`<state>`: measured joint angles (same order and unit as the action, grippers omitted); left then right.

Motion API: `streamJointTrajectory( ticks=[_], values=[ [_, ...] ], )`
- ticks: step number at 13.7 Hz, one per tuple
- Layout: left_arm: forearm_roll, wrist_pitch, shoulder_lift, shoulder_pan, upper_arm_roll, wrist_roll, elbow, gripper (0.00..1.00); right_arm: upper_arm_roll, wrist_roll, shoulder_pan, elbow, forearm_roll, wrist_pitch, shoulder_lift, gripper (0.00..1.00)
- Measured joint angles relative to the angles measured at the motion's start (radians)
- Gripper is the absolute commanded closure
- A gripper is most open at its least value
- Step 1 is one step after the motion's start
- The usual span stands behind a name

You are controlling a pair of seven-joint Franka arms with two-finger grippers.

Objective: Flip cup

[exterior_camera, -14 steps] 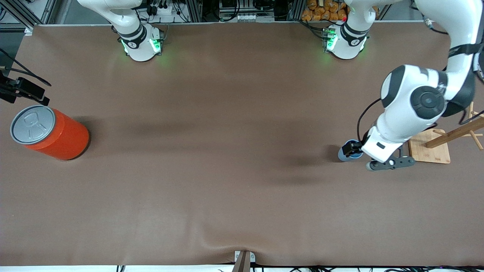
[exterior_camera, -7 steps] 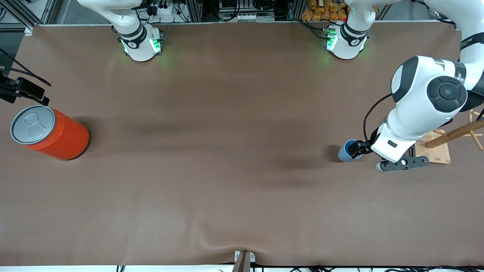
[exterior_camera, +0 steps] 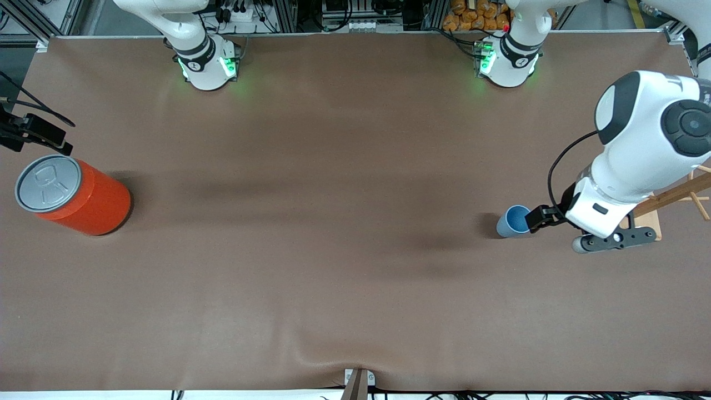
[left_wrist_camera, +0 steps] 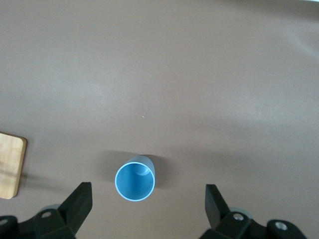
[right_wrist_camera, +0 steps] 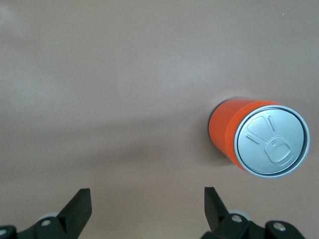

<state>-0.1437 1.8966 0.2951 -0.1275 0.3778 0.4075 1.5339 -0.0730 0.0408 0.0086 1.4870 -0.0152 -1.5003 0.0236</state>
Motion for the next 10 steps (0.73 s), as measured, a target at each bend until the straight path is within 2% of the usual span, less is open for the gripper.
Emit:
streamJointTrajectory(
  ticks=[2, 6, 10],
  values=[
    [0.034, -0.030, -0.027, 0.013, -0.038, -0.040, -0.006, 0.00, 0.000, 0.000, 0.000, 0.000, 0.000, 0.000, 0.000, 0.00],
    [0.108, -0.089, -0.094, 0.155, -0.274, -0.156, -0.007, 0.00, 0.001, 0.000, 0.000, 0.000, 0.000, 0.000, 0.000, 0.00],
    [0.118, -0.158, -0.157, 0.177, -0.334, -0.183, -0.009, 0.00, 0.001, 0.000, 0.000, 0.000, 0.000, 0.000, 0.000, 0.00]
  ],
)
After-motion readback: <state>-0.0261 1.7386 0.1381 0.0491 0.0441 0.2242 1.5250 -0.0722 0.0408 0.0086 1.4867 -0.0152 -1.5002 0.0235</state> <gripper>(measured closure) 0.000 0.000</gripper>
